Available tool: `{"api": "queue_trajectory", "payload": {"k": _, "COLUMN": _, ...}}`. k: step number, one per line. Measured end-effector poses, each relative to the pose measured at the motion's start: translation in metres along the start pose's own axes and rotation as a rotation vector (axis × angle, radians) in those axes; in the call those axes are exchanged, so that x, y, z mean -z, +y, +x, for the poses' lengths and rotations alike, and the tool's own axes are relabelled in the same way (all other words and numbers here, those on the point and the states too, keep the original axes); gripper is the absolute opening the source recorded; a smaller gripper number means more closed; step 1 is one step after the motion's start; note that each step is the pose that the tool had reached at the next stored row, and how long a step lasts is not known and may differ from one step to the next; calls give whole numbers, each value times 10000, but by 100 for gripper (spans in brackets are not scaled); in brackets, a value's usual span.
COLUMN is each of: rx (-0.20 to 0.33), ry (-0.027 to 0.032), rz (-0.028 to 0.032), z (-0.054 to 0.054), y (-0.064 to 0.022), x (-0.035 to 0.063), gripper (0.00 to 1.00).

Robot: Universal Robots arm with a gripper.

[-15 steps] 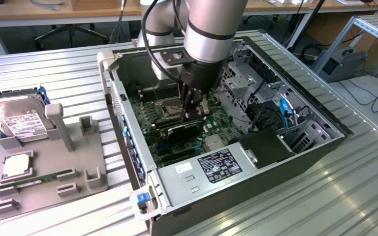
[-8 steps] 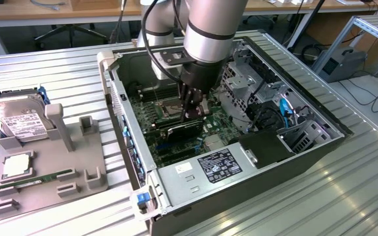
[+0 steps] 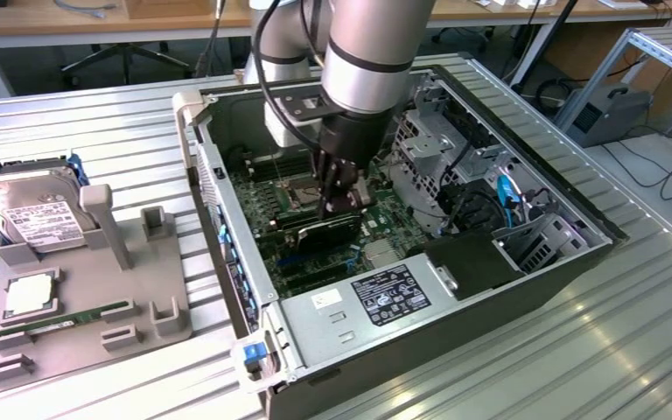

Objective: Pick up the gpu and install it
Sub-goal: 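Press down on the gpu until it lock into place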

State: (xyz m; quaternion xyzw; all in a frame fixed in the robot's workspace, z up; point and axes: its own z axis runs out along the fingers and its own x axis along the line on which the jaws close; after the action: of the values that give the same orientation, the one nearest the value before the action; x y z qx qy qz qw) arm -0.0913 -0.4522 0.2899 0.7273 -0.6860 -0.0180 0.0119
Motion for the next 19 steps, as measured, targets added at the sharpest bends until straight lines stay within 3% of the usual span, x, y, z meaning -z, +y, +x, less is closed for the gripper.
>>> {"api": "queue_trajectory", "payload": {"k": 3, "rx": 124, "ry": 2, "rz": 0, "z": -2, "y": 21, "x": -8, "gripper": 11}}
{"api": "queue_trajectory", "payload": {"k": 5, "rx": 125, "ry": 3, "rz": 0, "z": -9, "y": 132, "x": -23, "gripper": 11}}
{"api": "queue_trajectory", "payload": {"k": 7, "rx": 126, "ry": 4, "rz": 1, "z": -11, "y": 161, "x": -36, "gripper": 11}}
{"api": "queue_trajectory", "payload": {"k": 12, "rx": 126, "ry": 3, "rz": 1, "z": -21, "y": 336, "x": -76, "gripper": 11}}
{"api": "queue_trajectory", "payload": {"k": 19, "rx": 125, "ry": 4, "rz": 0, "z": -32, "y": 401, "x": -136, "gripper": 11}}
